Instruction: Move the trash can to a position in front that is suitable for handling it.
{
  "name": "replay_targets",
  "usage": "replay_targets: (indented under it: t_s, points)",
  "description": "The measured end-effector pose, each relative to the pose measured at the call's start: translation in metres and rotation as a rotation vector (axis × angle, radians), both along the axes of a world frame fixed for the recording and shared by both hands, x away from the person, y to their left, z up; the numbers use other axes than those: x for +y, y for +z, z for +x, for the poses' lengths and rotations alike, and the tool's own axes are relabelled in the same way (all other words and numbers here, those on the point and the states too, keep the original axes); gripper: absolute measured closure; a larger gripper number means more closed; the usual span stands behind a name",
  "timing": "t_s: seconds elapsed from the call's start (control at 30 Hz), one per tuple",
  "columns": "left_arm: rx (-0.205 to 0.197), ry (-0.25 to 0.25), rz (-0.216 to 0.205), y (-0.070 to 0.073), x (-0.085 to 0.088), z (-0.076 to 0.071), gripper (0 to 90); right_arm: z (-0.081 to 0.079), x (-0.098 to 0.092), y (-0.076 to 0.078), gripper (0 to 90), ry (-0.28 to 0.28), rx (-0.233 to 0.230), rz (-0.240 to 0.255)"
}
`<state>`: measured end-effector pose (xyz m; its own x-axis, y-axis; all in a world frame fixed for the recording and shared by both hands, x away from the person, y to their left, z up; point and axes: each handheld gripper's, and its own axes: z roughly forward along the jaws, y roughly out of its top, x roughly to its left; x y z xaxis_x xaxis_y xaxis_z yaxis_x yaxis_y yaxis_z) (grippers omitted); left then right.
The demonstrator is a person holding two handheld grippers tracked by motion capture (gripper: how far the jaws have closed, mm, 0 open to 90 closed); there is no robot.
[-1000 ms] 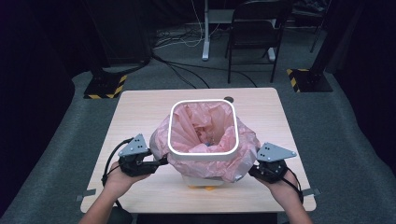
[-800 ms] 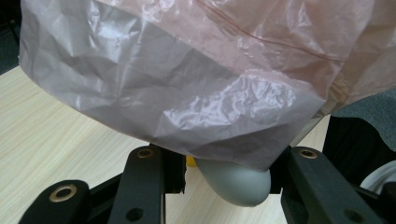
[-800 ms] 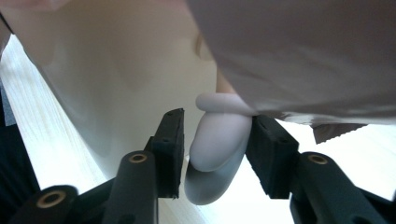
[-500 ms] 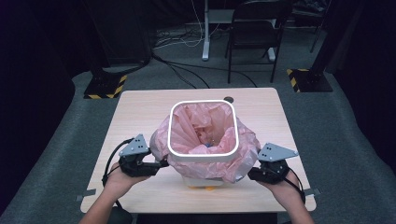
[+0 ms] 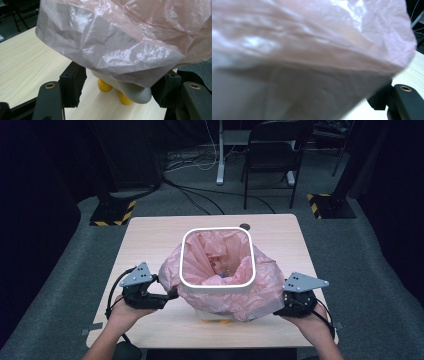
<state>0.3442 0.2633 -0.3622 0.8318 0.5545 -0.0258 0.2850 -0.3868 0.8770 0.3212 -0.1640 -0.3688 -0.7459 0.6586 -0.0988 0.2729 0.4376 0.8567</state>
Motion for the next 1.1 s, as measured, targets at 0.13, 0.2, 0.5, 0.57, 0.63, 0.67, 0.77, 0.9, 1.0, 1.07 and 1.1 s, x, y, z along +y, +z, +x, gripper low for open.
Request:
replay_targets:
  t_s: [0.13, 0.2, 0.5, 0.57, 0.63, 0.67, 0.77, 0.9, 1.0, 1.07, 1.1]
  points:
    - [-0.004, 0.001, -0.006, 0.001, 0.003, 0.0, 33.9, 0.0, -0.004, -0.001, 33.9, -0.002, 0.008, -0.005]
    - [-0.002, 0.005, -0.01, 0.001, 0.005, -0.001, 33.4, -0.001, -0.006, -0.002, 33.8, 0.0, 0.01, -0.004]
    - [-0.007, 0.02, -0.034, 0.004, 0.013, -0.003, 32.9, -0.006, -0.017, 0.001, 34.0, -0.006, 0.011, -0.002]
    - [-0.011, 0.017, -0.036, 0.004, 0.014, -0.003, 32.9, -0.008, -0.02, 0.002, 34.1, -0.009, 0.007, -0.009]
    - [-0.014, 0.016, -0.038, 0.005, 0.015, -0.003, 32.6, -0.009, -0.024, 0.002, 34.2, -0.016, 0.006, -0.01]
    - [-0.016, 0.017, -0.04, 0.005, 0.015, -0.004, 32.6, -0.01, -0.026, 0.002, 34.3, -0.021, 0.006, -0.011]
    - [-0.02, 0.018, -0.04, 0.005, 0.015, -0.005, 32.6, -0.012, -0.032, 0.004, 34.4, -0.035, 0.005, -0.007]
    - [-0.025, 0.02, -0.046, 0.006, 0.018, -0.008, 32.9, -0.016, -0.04, 0.006, 34.5, -0.047, 0.002, 0.008]
    - [-0.031, 0.026, -0.064, 0.007, 0.023, -0.011, 32.0, -0.018, -0.045, 0.008, 34.6, -0.054, -0.004, 0.006]
    - [-0.039, 0.035, -0.075, 0.008, 0.027, -0.013, 31.6, -0.018, -0.05, 0.008, 34.6, -0.067, -0.003, 0.01]
    - [-0.045, 0.044, -0.077, 0.008, 0.029, -0.014, 31.8, -0.019, -0.052, 0.008, 34.5, -0.073, -0.005, 0.015]
